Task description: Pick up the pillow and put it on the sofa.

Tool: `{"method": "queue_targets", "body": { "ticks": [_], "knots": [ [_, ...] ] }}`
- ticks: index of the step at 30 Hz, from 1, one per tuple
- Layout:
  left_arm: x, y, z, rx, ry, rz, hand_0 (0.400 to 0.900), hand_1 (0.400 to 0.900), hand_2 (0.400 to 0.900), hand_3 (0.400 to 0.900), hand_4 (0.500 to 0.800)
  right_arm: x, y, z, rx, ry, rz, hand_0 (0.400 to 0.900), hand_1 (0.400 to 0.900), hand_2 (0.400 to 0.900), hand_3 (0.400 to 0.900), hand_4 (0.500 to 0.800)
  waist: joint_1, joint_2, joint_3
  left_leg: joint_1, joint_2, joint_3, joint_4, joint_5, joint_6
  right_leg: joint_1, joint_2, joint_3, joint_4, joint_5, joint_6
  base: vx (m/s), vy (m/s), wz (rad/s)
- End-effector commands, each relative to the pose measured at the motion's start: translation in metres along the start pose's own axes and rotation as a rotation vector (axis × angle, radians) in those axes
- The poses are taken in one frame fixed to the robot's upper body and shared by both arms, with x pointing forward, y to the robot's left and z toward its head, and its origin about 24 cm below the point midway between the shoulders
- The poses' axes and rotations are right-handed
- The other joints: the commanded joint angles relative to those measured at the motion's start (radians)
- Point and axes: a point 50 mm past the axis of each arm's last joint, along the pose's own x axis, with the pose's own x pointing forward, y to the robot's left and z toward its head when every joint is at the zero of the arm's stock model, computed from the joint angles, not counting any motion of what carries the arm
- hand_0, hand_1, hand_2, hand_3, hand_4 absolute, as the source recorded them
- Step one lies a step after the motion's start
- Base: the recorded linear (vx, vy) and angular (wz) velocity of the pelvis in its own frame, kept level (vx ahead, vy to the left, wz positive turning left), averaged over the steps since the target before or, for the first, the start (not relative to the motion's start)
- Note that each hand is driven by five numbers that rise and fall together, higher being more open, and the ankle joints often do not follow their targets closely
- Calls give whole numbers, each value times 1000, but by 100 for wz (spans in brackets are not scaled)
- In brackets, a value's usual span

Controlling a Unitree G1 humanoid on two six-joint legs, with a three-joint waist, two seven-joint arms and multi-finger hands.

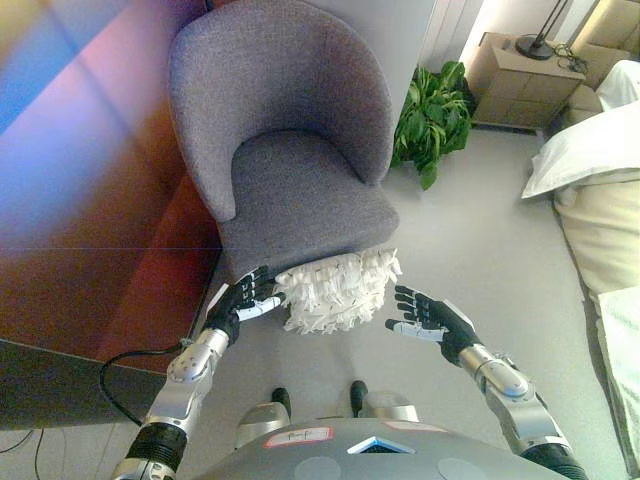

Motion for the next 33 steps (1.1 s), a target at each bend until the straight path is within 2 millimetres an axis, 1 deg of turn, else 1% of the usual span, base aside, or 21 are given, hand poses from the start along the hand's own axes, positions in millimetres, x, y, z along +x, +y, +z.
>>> {"method": "queue_targets", "body": {
  "ticks": [1, 7, 19, 30, 33],
  "knots": [
    [5, 13, 42, 47, -202, 40, 900, 900, 900, 900, 800, 3, -13, 40, -62, -194, -17, 900, 900, 900, 900, 800, -14, -18, -37, -24, -15, -15, 59, -108, 19, -39, -6, -46, 41, -5, 30, 0, 0, 0],
    [8, 10, 43, 30, -206, 18, 900, 900, 900, 900, 800, 3, -11, 42, -71, -205, -4, 900, 900, 900, 900, 800, -12, -24, -40, -27, -13, -19, 61, -102, 16, -39, -7, -50, 41, -4, 28, 6, -20, 4],
    [6, 9, 40, 32, -198, 10, 900, 900, 900, 900, 800, 0, -10, 40, -91, -200, 3, 900, 900, 900, 900, 800, -12, -24, -45, -14, -2, -22, 60, -100, 7, -18, 5, -54, 23, -6, 22, 0, -6, 1],
    [7, 9, 40, 20, -196, 11, 900, 900, 900, 900, 800, -2, -14, 45, -102, -225, -9, 900, 900, 900, 900, 800, -15, -24, -26, -25, 22, -33, 77, -96, -12, -23, 27, -57, 26, -14, 6, -9, -57, 5],
    [9, 8, 44, 22, -207, 3, 900, 900, 900, 900, 800, -1, -16, 49, -114, -238, -14, 900, 900, 900, 900, 800, -14, -25, -8, -40, 34, -44, 134, -120, -20, -26, 39, -55, 48, -31, -4, 0, -96, 4]
  ]
}}
